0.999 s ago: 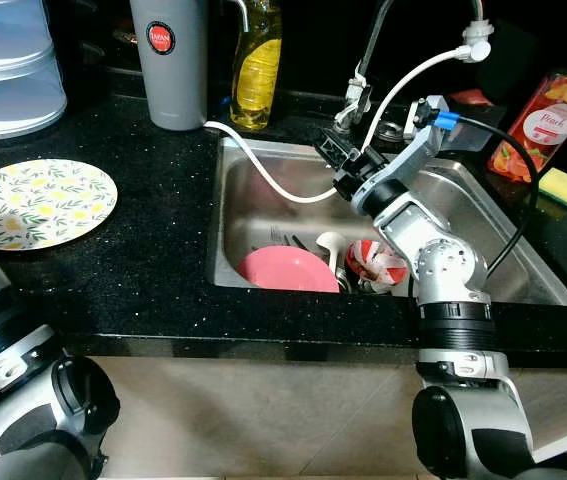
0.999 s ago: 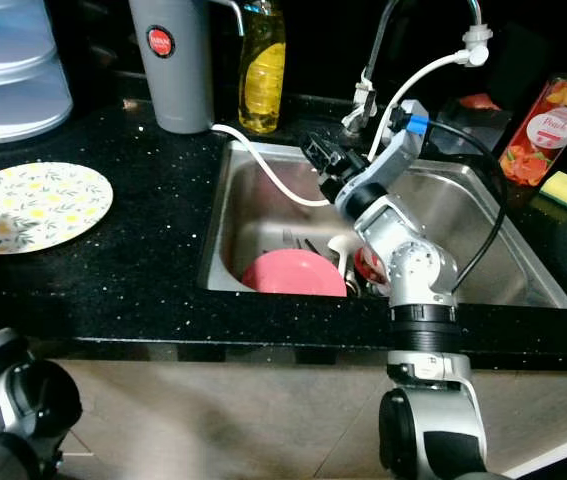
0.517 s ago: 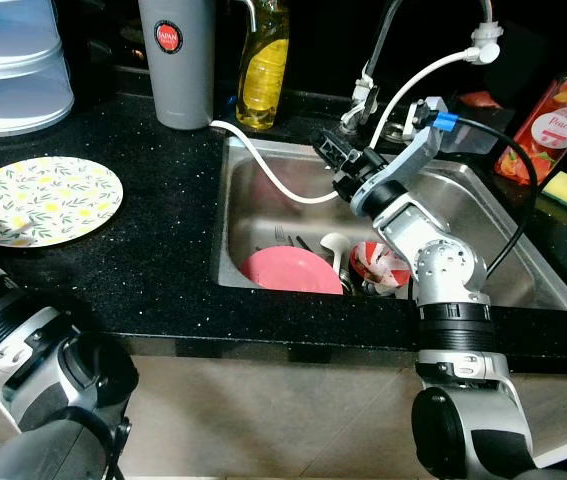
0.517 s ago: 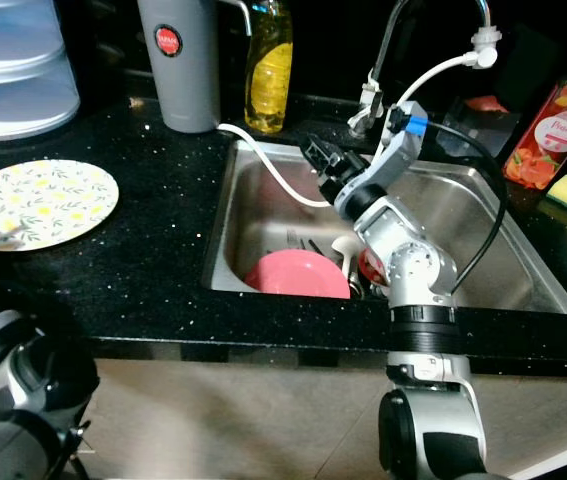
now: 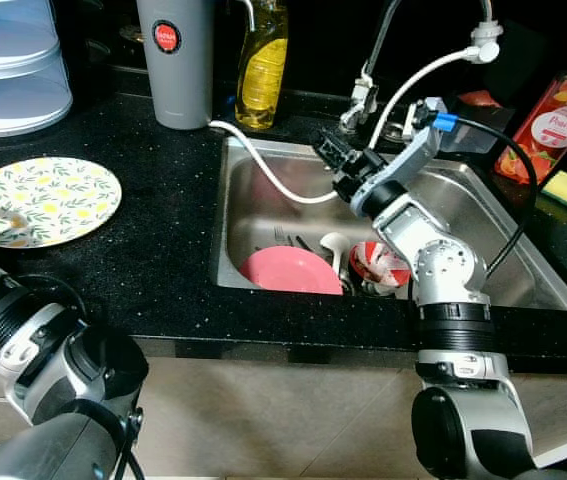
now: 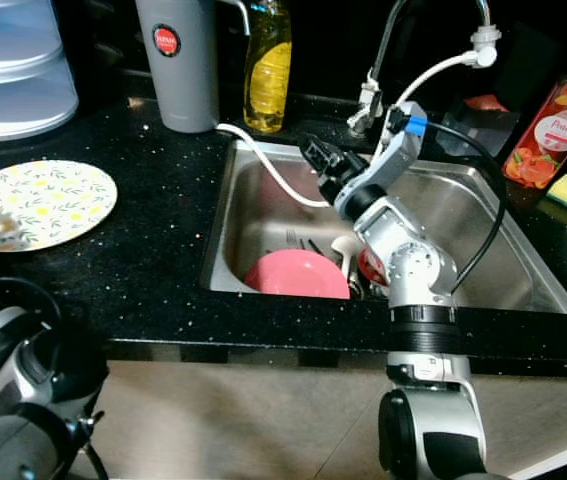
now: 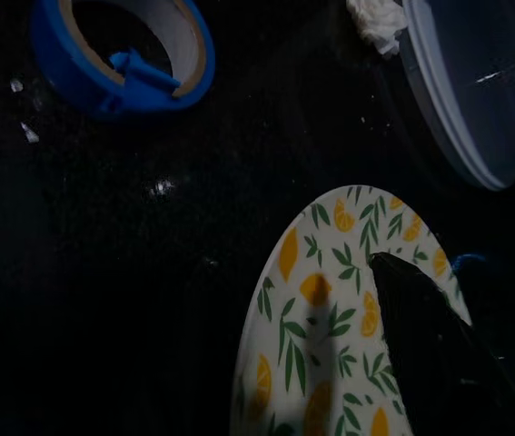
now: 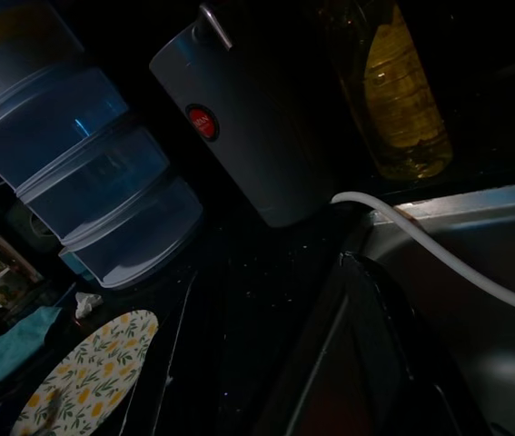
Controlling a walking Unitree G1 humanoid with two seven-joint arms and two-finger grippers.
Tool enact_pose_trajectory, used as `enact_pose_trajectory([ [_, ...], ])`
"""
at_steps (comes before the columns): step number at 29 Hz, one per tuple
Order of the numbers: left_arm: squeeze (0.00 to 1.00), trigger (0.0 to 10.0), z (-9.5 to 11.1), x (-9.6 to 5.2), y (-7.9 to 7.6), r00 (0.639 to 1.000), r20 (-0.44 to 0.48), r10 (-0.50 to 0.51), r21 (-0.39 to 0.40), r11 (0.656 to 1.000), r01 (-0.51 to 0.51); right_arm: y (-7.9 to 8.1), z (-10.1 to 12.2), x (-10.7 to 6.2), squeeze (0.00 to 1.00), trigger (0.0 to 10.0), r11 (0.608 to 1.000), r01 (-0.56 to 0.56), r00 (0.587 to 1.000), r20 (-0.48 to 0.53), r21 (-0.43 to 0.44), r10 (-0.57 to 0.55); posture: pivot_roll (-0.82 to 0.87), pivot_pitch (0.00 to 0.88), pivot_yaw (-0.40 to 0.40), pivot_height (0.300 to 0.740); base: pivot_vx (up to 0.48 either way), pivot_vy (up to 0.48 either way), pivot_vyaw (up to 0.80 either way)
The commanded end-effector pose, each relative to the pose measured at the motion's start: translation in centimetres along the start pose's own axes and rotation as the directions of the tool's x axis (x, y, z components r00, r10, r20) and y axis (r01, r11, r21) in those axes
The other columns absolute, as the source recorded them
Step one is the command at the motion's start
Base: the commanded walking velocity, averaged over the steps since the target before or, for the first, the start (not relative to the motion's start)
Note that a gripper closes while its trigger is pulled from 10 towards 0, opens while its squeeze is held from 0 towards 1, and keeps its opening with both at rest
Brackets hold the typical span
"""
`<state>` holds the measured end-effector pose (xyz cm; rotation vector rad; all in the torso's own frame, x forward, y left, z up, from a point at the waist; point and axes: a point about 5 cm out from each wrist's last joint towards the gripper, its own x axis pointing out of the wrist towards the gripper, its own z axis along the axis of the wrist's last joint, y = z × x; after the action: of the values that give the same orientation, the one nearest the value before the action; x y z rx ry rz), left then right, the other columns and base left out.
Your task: Kitchen organization
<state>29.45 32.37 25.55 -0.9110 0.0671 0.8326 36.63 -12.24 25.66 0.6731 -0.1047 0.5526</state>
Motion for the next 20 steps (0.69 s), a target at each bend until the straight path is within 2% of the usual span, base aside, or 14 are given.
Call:
enact_pose_trajectory([
  [1, 0.00, 1.9, -2.1, 0.7, 0.8, 0.994, -0.105, 0.041, 0.000, 0.999, -0.041, -0.4, 0.1, -0.3, 0.00, 10.0, 1.000, 0.015, 1.000, -0.004, 0.001, -0.015, 0.31, 0.000, -0.105, 0.740, 0.000, 0.000, 0.00],
  [2, 0.00, 0.0, -2.5, 0.8, 0.9, 0.991, -0.131, 0.033, -0.004, 0.999, -0.034, -0.4, 0.1, -0.3, 0.00, 10.0, 1.000, 0.015, 1.000, -0.004, 0.002, -0.015, 0.31, 0.000, -0.105, 0.740, 0.000, 0.000, 0.00],
  [6, 0.00, 0.0, -3.5, 0.8, 0.9, 0.982, -0.189, 0.018, -0.026, 0.999, -0.023, -0.4, 0.1, -0.3, 0.00, 10.0, 1.000, 0.014, 1.000, -0.004, 0.001, -0.014, 0.31, 0.000, -0.105, 0.740, 0.000, 0.000, 0.00],
  [15, 0.00, 0.0, -4.1, 0.8, 0.5, 0.976, -0.217, -0.017, -0.026, 1.000, 0.012, -0.4, 0.2, -0.3, 0.00, 10.0, 1.000, 0.014, 1.000, -0.004, 0.001, -0.014, 0.30, 0.000, -0.106, 0.740, 0.000, 0.000, 0.00],
  [20, 0.00, 0.0, -3.1, 0.1, -1.7, 0.981, -0.116, -0.156, 0.084, 0.982, 0.167, -0.4, 0.2, -0.3, 0.00, 10.0, 1.000, 0.015, 1.000, -0.004, 0.001, -0.015, 0.30, 0.000, -0.106, 0.740, 0.000, 0.000, 0.00],
])
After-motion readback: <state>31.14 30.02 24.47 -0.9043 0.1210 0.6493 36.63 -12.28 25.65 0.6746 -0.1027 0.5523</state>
